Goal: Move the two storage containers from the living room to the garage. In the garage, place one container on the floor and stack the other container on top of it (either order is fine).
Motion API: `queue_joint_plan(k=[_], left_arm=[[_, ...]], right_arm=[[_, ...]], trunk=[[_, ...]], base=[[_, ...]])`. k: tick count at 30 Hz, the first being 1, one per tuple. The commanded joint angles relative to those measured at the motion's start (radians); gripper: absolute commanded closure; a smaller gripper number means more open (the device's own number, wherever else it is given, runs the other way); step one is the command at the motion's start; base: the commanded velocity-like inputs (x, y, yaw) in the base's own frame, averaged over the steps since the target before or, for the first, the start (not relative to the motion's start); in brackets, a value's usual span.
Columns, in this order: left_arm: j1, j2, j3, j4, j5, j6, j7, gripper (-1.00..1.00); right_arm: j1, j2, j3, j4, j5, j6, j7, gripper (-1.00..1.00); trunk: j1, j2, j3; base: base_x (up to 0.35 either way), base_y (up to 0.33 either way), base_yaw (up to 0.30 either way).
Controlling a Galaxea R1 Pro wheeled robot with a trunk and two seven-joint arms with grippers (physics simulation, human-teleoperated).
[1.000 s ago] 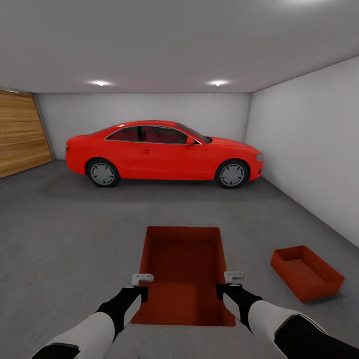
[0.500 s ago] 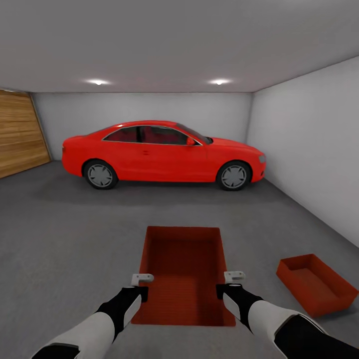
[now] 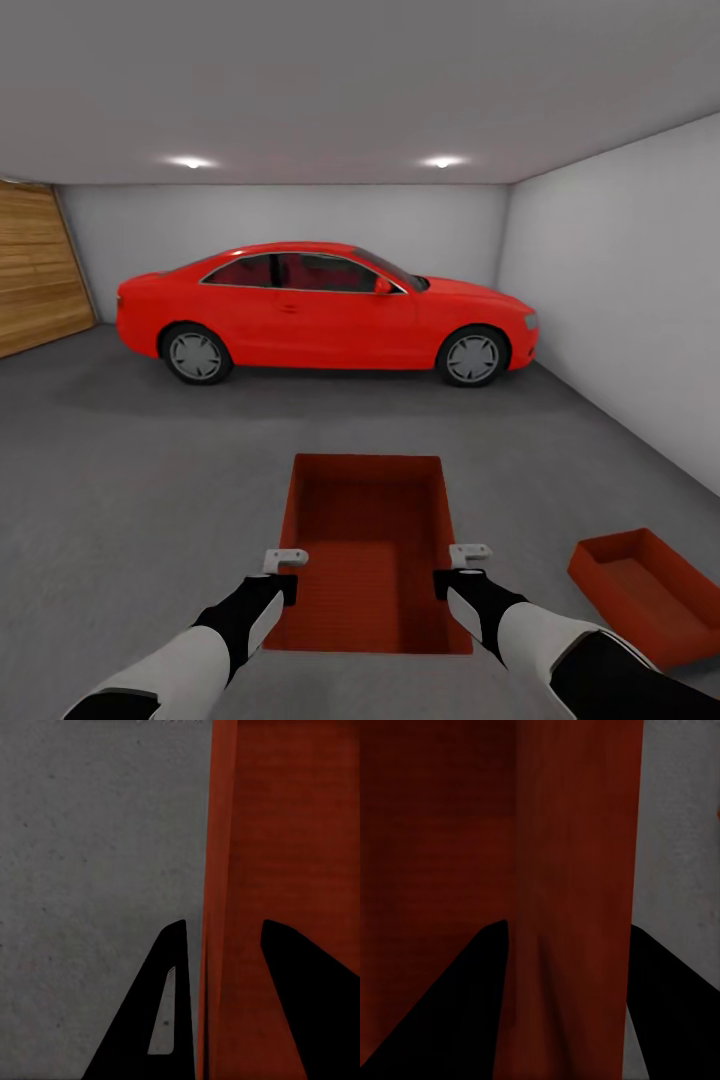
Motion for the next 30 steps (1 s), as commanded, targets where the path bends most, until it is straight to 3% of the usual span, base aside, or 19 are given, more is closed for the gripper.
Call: queue_joint_plan(k=[1,30], left_arm=[[0.000,-0.001,0.016,0.002,-0.007,0.008,0.010,1.00],[0.000,-0.001,0.016,0.002,-0.007,0.007,0.010,1.00]], right_arm=[[0.000,0.008,0.086,-0.003,0.010,-0.047,-0.052,1.00],[0.000,0.007,0.086,-0.003,0.010,-0.048,-0.052,1.00]], trunk=[[0.001,-0.001,0.000],[0.001,-0.001,0.000]], base=[[0.322,0.000,0.000],[0.322,0.000,0.000]])
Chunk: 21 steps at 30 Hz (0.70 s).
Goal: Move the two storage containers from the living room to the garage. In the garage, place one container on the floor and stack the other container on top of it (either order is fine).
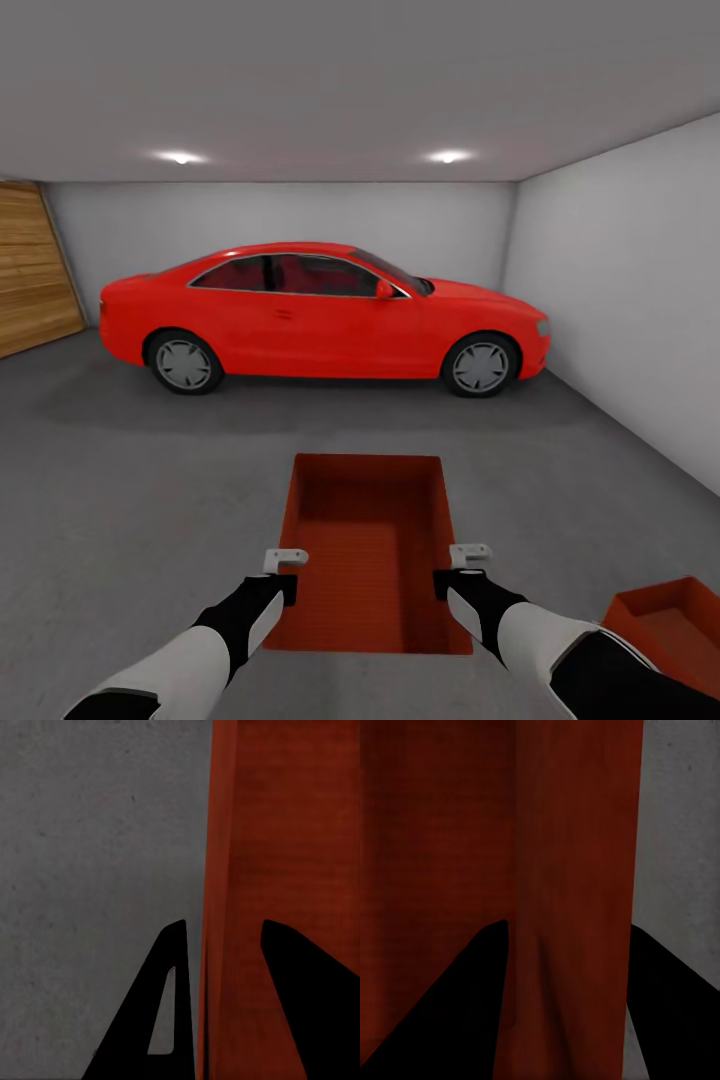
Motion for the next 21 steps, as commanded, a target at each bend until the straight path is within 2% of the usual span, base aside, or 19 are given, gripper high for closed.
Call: queue_joint_plan(k=[1,21], left_arm=[[0.000,-0.001,0.016,0.002,-0.007,0.008,0.009,1.00],[0.000,-0.001,0.016,0.002,-0.008,0.007,0.009,1.00]], right_arm=[[0.000,0.007,0.086,-0.003,0.010,-0.047,-0.052,1.00],[0.000,0.006,0.086,-0.003,0.010,-0.047,-0.052,1.00]], trunk=[[0.001,-0.001,0.000],[0.001,-0.001,0.000]], base=[[0.322,0.000,0.000],[0.319,0.000,0.000]])
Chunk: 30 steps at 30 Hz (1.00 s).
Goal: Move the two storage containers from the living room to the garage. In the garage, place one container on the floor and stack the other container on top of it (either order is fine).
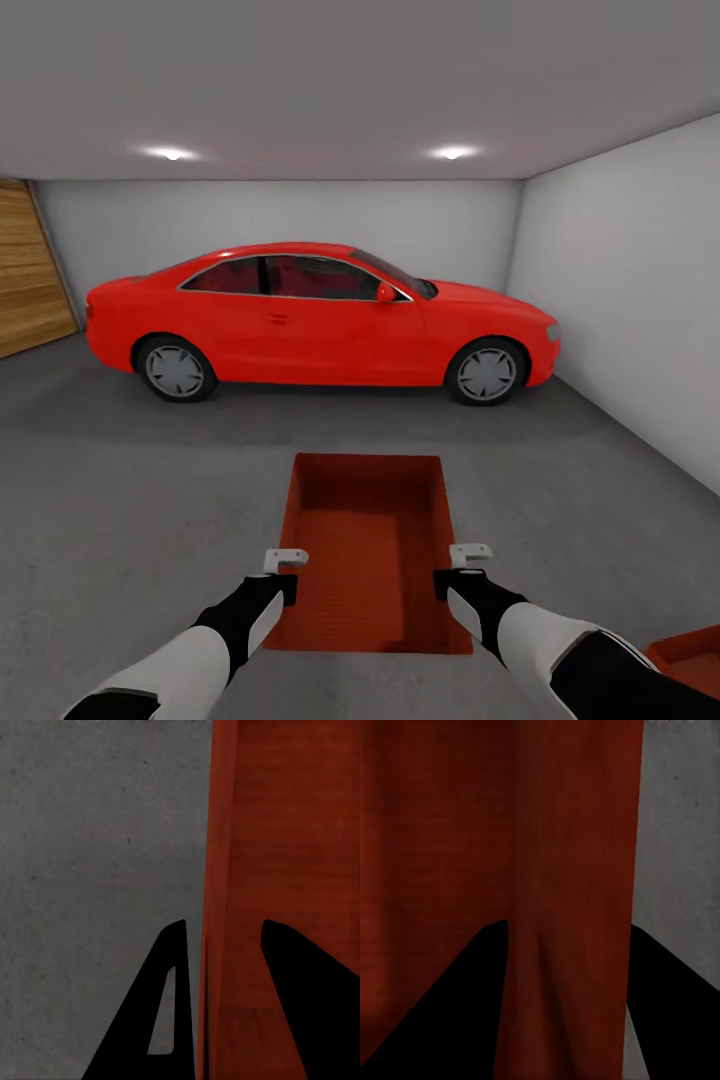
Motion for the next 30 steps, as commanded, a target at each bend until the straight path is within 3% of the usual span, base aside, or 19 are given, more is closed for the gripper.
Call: queue_joint_plan(k=[1,17,30], left_arm=[[0.000,-0.001,0.015,0.001,-0.007,0.007,0.010,1.00],[0.000,-0.001,0.014,0.000,-0.008,0.008,0.010,1.00],[0.000,-0.001,0.014,0.000,-0.008,0.007,0.010,1.00]], right_arm=[[0.000,0.006,0.086,-0.003,0.010,-0.046,-0.052,1.00],[0.000,0.007,0.086,-0.003,0.009,-0.045,-0.052,1.00],[0.000,0.008,0.086,-0.003,0.010,-0.044,-0.052,1.00]], trunk=[[0.001,-0.001,0.000],[0.001,-0.001,0.000],[0.001,-0.001,0.000]], base=[[0.187,0.000,0.000],[0.018,0.000,-0.008],[0.000,0.000,-0.256]])
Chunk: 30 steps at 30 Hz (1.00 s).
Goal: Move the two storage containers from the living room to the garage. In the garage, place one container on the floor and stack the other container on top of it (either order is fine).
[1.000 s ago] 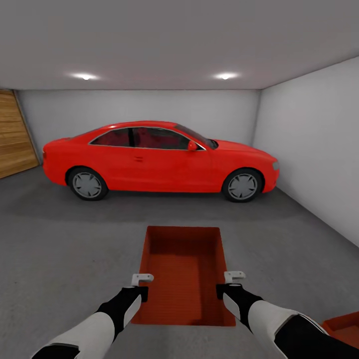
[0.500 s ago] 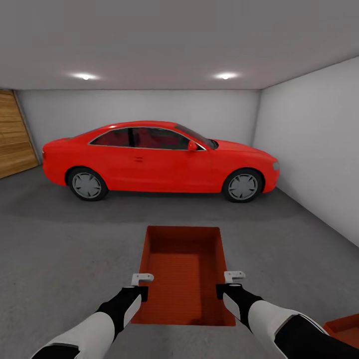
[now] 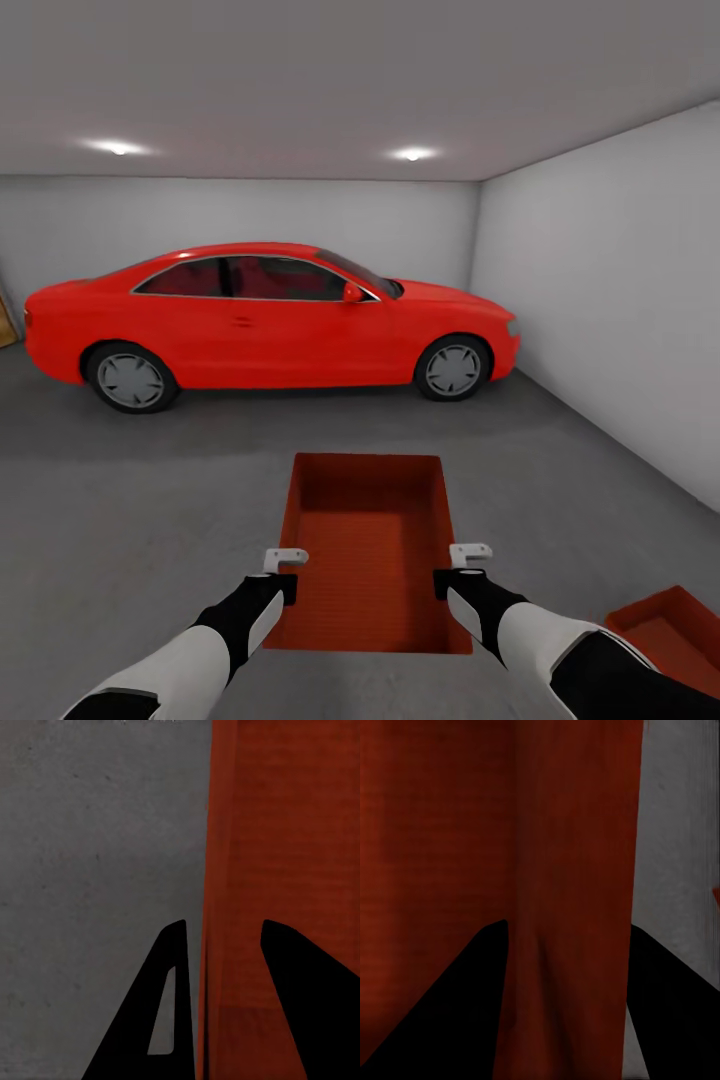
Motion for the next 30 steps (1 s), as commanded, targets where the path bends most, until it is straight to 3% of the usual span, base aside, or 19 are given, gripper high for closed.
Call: queue_joint_plan(k=[1,30], left_arm=[[0.000,-0.001,0.014,0.001,-0.006,0.008,0.009,1.00],[0.000,-0.002,0.014,0.001,-0.006,0.006,0.008,1.00]], right_arm=[[0.000,0.008,0.086,-0.003,0.011,-0.040,-0.052,1.00],[0.000,0.008,0.086,-0.003,0.011,-0.042,-0.052,1.00]], trunk=[[0.000,-0.001,0.000],[0.000,-0.001,0.000]], base=[[0.000,0.000,-0.281],[0.000,0.000,-0.281]])
